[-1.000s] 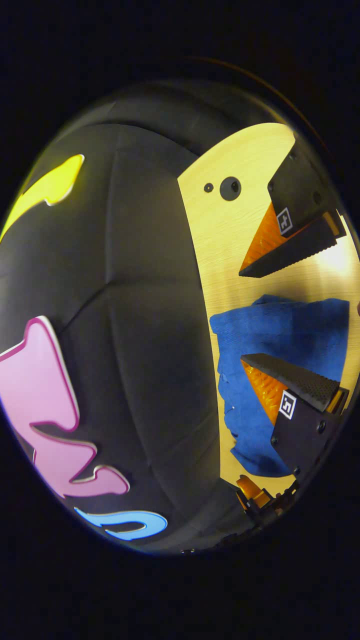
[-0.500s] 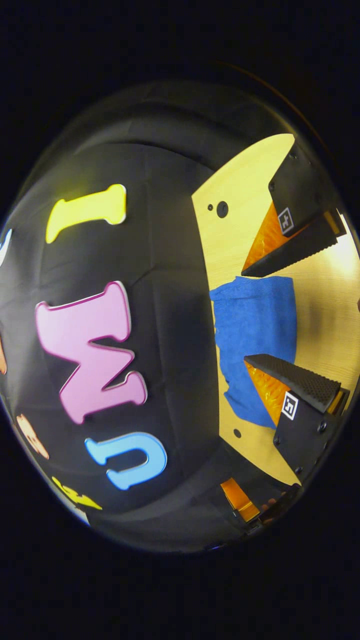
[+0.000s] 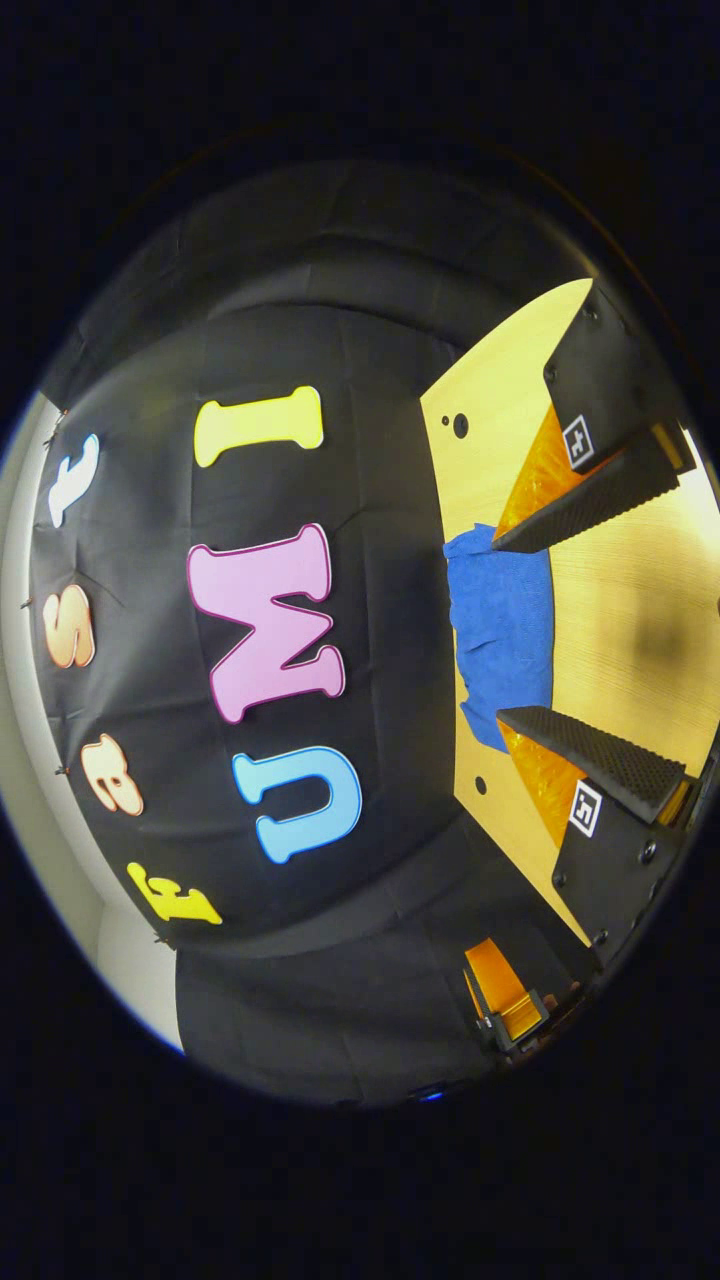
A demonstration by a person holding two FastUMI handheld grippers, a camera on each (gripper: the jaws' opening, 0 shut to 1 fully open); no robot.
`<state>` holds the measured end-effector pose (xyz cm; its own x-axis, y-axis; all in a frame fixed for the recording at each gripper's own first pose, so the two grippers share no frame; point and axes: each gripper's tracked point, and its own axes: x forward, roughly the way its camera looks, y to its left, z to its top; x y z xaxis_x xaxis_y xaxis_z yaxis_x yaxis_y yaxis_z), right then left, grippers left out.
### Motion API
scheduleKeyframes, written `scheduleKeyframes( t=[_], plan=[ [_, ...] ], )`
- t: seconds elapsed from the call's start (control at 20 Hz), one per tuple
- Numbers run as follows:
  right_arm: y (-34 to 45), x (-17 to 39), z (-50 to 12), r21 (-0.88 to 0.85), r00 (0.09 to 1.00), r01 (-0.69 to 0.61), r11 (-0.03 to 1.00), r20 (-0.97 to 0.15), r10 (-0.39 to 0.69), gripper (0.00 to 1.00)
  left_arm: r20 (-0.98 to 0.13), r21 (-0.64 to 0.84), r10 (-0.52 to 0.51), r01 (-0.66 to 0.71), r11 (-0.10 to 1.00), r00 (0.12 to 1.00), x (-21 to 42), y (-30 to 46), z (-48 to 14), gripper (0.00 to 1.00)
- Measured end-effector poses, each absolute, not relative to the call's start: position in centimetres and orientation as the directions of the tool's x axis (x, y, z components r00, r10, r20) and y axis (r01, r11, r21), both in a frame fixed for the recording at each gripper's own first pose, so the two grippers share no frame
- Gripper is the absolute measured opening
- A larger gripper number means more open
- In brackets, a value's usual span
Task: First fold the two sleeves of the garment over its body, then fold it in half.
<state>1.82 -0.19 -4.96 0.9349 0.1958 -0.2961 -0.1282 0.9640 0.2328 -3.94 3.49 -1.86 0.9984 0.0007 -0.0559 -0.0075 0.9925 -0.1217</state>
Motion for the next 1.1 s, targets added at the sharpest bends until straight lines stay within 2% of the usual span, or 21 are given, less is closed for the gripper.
scheduleKeyframes(
  t=[0.15, 0.35, 0.6, 1.1],
  plan=[
    [-0.5, -1.2, -4.7, 0.202, 0.953, -0.107, 0.973, -0.259, 0.159, 0.97, -0.009, -0.097, 0.007, -0.008, 0.995, 1.000, -6.4, 2.7, -1.5, 0.80],
    [-0.9, -3.1, -4.9, 0.132, 0.962, -0.099, 0.986, -0.241, 0.129, 0.97, -0.006, -0.139, -0.039, 0.038, 0.990, 0.999, -8.3, -0.3, -2.3, 0.80],
    [0.3, -3.0, -4.5, 0.090, 0.959, -0.133, 0.987, -0.238, 0.151, 0.97, 0.003, -0.081, -0.021, 0.021, 0.996, 1.000, -7.7, -0.9, -2.7, 0.80],
    [1.5, -0.8, -3.1, 0.117, 0.965, -0.147, 0.982, -0.202, 0.168, 0.96, 0.043, -0.049, -0.017, 0.019, 0.999, 0.999, -6.6, -0.6, -0.4, 0.80]
  ],
)
